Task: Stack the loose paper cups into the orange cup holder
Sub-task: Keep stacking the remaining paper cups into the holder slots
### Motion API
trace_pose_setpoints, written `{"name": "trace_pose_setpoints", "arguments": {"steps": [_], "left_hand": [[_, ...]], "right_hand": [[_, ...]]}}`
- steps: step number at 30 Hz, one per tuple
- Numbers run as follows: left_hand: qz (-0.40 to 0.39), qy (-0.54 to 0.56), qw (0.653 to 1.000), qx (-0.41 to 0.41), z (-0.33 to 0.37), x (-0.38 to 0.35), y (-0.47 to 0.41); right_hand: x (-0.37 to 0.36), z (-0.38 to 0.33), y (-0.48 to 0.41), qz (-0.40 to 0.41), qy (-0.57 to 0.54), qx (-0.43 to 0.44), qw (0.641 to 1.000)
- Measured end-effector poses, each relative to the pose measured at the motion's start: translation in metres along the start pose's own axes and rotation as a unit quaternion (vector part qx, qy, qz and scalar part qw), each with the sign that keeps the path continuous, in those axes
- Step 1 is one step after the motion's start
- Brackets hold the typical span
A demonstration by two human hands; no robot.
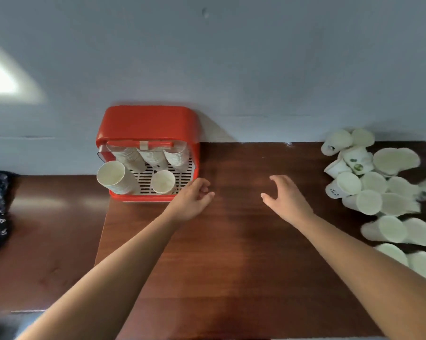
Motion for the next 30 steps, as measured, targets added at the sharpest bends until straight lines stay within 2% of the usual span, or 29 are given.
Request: {"name": "trace_pose_setpoints", "arguments": {"steps": [3,9,12,15,21,26,30], "left_hand": [[-0.051,-0.02,0.999,-0.002,0.053,-0.047,-0.031],[-0.103,-0.071,0.992,-0.031,0.146,-0.144,-0.096],[-0.114,-0.074,0.99,-0.031,0.183,-0.192,-0.125],[-0.16,-0.11,0.98,-0.039,0.21,-0.24,-0.146],[-0.246,-0.231,0.94,-0.056,0.228,-0.326,-0.177],[-0.24,-0.26,0.934,-0.047,0.207,-0.349,-0.185],[-0.215,-0.238,0.946,-0.051,0.197,-0.352,-0.191]], "right_hand": [[0.031,0.064,0.006,0.018,0.007,-0.041,0.999],[0.079,0.183,0.024,0.084,-0.004,-0.101,0.991],[0.09,0.236,0.032,0.088,0.003,-0.132,0.987],[0.086,0.275,0.038,0.072,-0.012,-0.146,0.987],[0.046,0.298,0.04,0.049,0.036,-0.097,0.993],[0.023,0.3,0.032,0.061,0.096,-0.028,0.993],[0.01,0.301,0.025,0.042,0.136,0.001,0.99]]}}
Point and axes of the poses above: each hand's wrist, its own y-axis away from the middle knuckle, its own x-axis out of the back of the hand, z = x × y, the point moved 2 cm from there along -y, towards the middle knuckle, and after that the axes turned 13 degrees about y, right-handed, at the moved point
